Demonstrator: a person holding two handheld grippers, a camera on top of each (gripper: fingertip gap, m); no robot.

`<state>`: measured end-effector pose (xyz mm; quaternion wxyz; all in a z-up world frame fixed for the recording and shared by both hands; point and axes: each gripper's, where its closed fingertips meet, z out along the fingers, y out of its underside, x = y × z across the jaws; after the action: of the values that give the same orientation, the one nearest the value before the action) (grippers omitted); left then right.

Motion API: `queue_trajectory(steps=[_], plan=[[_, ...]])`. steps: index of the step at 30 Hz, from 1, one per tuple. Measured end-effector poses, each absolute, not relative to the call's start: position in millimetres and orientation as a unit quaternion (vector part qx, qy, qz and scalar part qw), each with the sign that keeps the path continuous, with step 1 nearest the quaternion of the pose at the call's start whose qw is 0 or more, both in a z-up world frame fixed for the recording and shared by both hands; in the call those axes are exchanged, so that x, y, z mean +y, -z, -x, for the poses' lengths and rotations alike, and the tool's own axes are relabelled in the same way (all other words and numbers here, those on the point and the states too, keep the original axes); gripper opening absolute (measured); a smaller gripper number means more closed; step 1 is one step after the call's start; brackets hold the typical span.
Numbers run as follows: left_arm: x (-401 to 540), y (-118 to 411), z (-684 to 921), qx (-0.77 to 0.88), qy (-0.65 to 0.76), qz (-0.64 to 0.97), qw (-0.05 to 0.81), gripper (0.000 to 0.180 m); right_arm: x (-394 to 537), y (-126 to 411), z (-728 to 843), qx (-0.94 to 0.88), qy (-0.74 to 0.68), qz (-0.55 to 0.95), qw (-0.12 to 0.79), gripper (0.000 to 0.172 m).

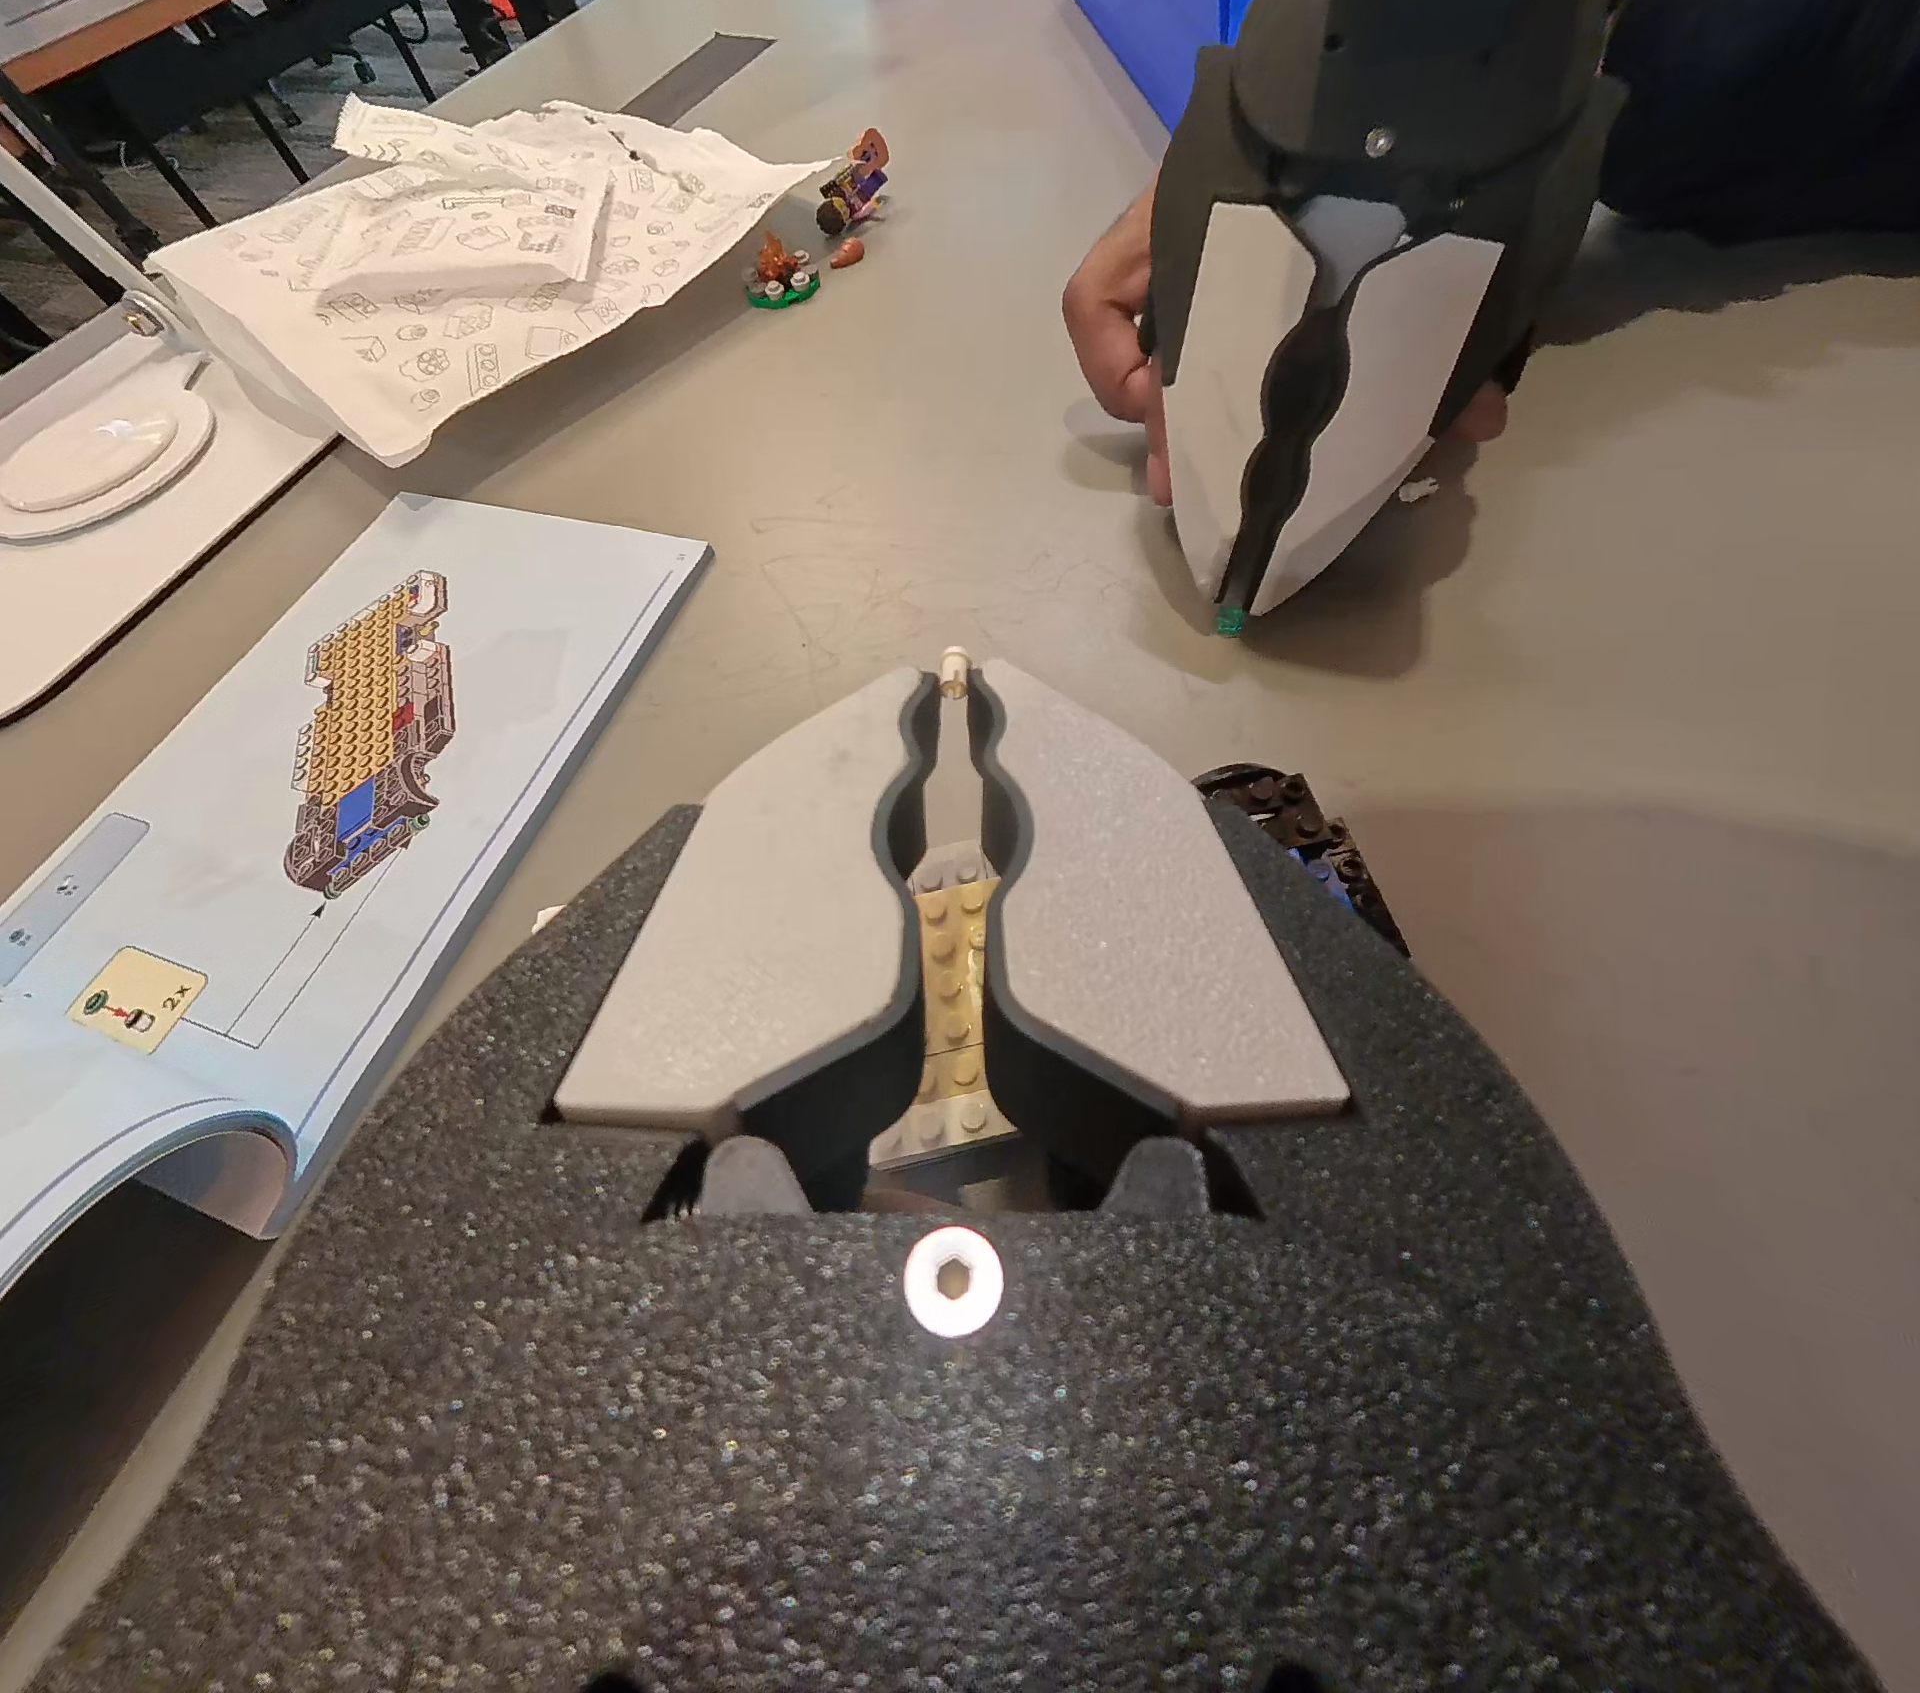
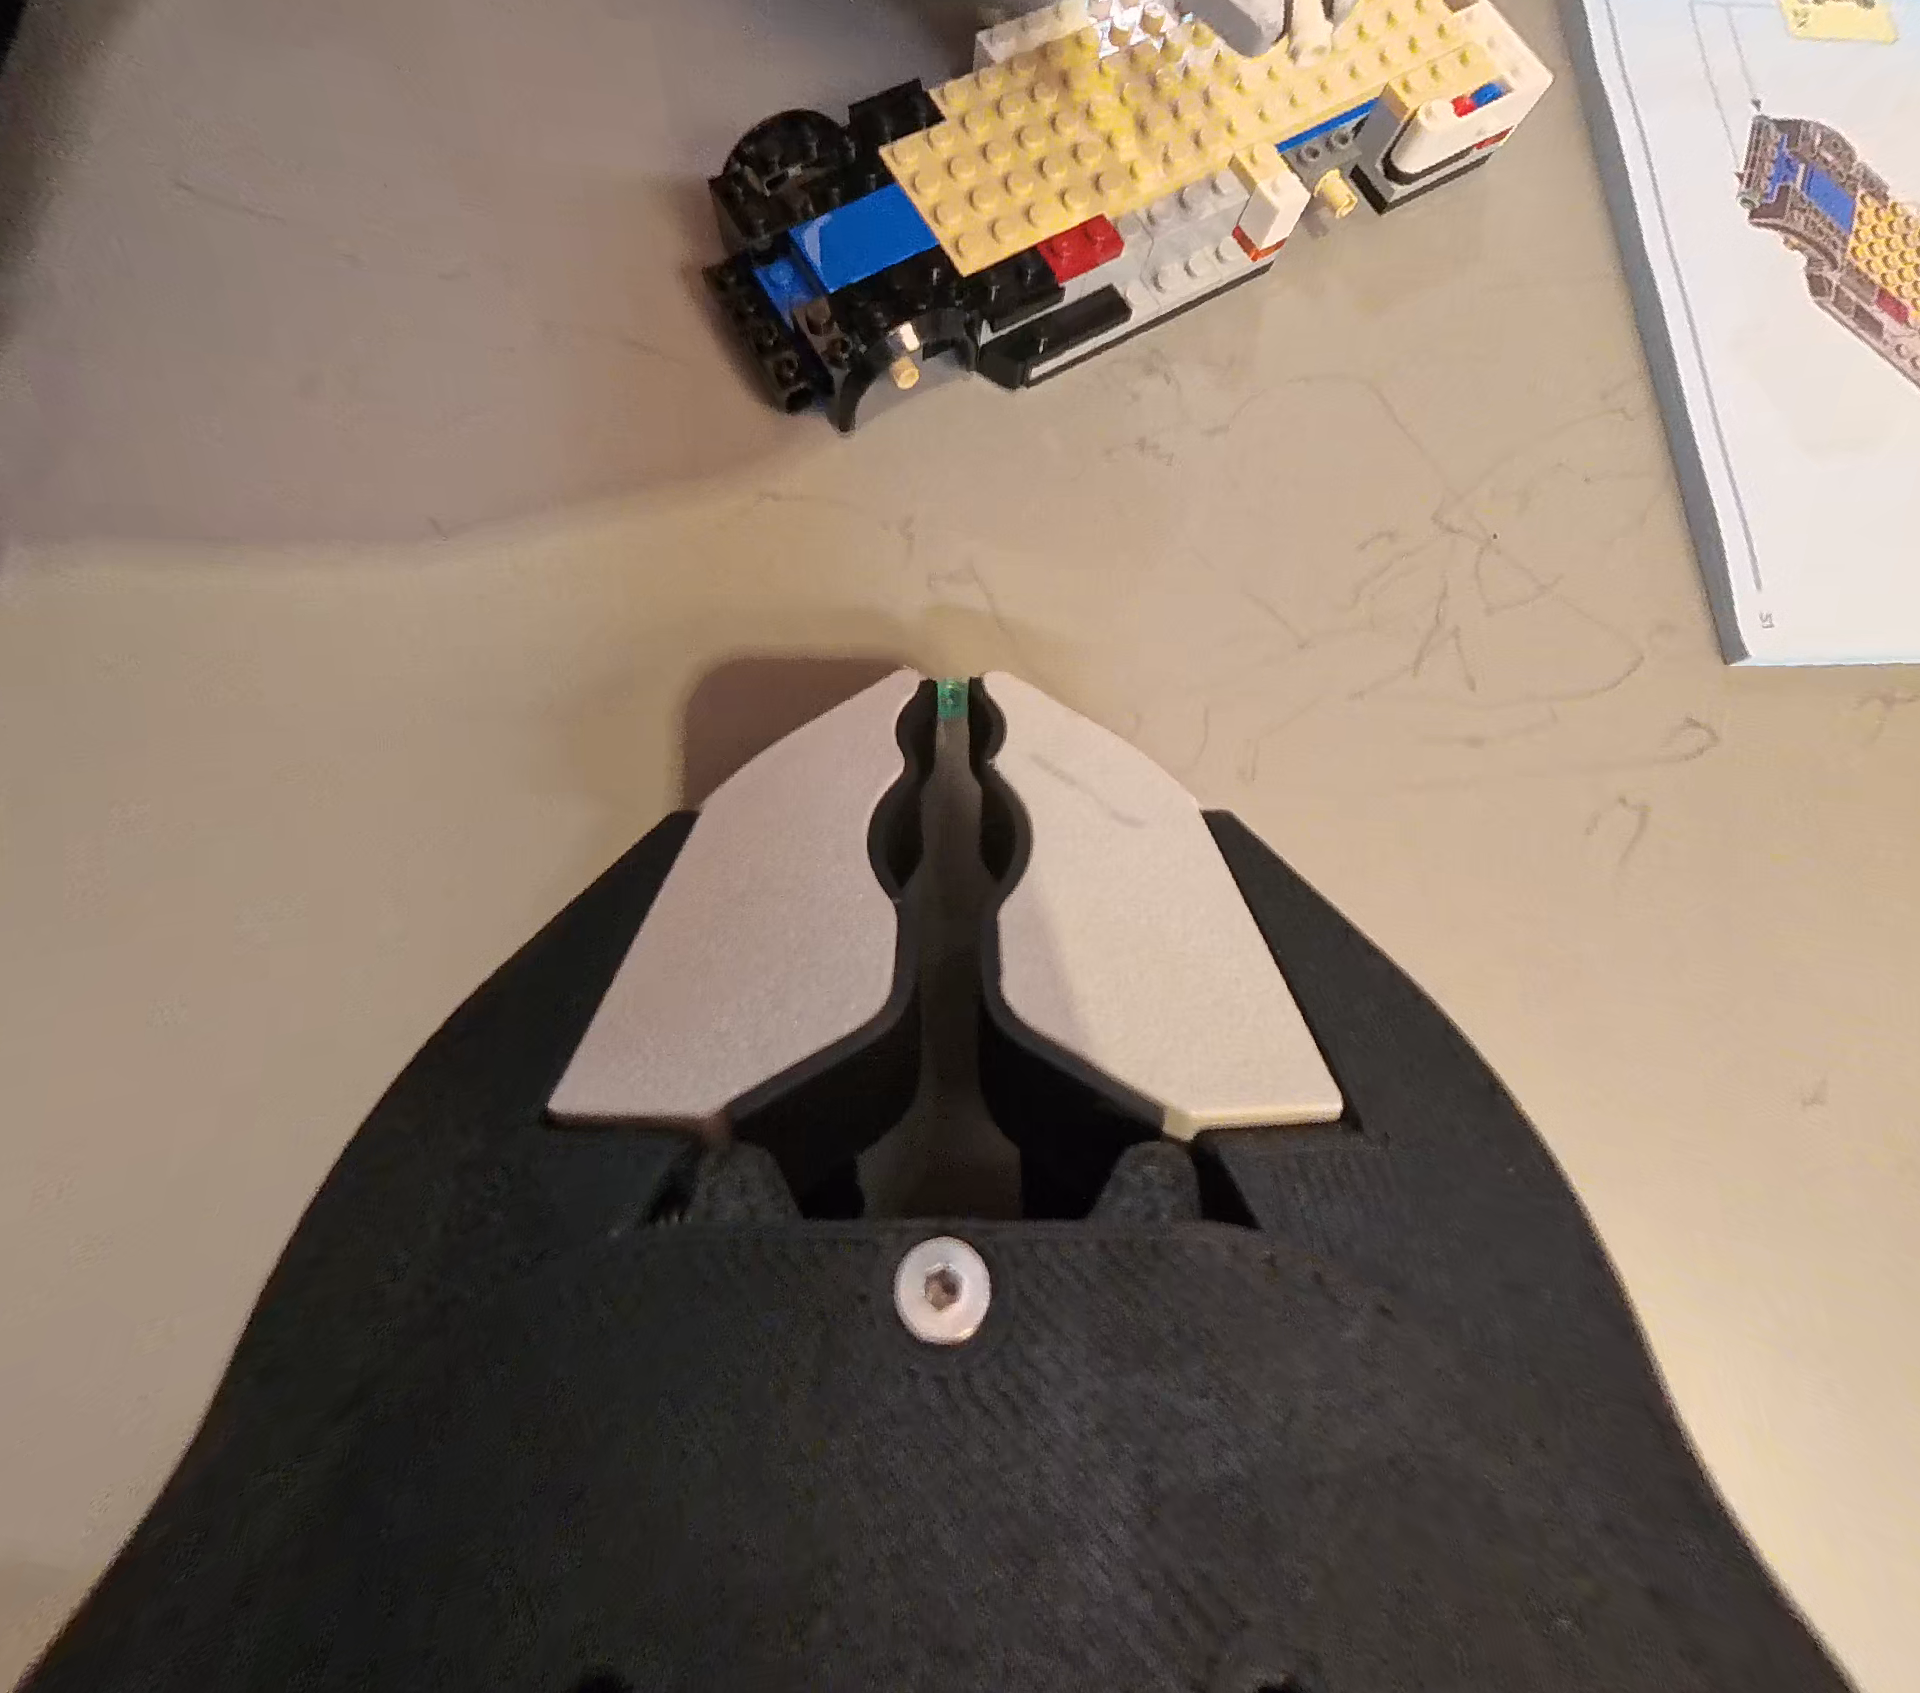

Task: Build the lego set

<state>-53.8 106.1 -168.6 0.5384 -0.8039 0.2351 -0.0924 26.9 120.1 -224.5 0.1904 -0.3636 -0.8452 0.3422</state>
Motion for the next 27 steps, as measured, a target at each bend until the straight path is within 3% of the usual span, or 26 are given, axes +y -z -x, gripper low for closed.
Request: queue_trajectory(steps=[27], plan=[[104.5,170.4,49.5,0.244,0.098,0.805,0.532,0.005,121.9,229.0,-22.2,-0.842,-0.332,0.385,0.18,0.006]])
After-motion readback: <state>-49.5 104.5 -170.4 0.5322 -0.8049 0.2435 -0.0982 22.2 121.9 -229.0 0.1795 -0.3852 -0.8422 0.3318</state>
